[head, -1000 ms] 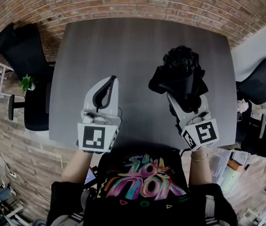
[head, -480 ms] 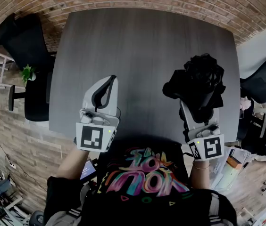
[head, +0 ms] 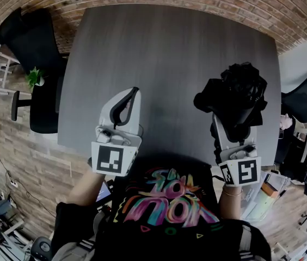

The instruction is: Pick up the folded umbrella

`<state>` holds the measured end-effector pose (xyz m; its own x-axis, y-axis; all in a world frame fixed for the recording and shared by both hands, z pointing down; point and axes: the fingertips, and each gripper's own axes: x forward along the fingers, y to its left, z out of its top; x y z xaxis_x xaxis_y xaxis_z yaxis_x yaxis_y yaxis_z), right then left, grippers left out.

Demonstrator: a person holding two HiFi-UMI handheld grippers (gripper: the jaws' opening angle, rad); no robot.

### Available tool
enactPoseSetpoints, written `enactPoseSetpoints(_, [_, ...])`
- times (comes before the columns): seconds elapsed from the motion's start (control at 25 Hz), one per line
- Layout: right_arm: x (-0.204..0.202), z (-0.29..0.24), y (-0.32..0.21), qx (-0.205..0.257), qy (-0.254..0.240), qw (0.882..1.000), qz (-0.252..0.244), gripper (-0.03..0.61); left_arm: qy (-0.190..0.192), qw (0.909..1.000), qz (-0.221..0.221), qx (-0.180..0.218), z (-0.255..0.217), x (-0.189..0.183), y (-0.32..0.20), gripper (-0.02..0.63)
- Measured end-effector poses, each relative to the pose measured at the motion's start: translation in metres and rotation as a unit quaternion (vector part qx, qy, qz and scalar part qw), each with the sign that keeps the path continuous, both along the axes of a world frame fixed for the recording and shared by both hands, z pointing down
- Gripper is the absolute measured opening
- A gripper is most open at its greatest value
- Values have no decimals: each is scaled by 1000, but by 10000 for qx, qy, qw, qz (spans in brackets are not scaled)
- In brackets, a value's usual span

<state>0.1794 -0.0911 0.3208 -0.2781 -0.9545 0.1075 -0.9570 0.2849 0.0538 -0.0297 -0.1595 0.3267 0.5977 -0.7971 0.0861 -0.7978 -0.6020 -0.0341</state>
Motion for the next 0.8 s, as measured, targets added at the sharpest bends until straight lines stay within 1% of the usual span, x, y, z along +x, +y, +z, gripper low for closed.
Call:
enactPoseSetpoints(0.16, [-5, -2, -6, -20, 30, 10000, -69, 241, 1, 10000, -29, -45, 0, -3, -5, 0])
enactPoseSetpoints(0.4, [-9, 6, 3, 21, -18, 10000, -54, 241, 24, 10000, -19, -54, 8, -4, 8, 0])
enactPoseSetpoints(0.64, [-13, 9, 1, -2, -1, 9999, -133, 241, -23, 10000, 23, -58, 11, -4, 8, 0])
enactPoseSetpoints(0.8, [-19, 7, 0, 78, -10, 9997, -216, 241, 12, 10000, -3, -99, 10, -5, 9, 0])
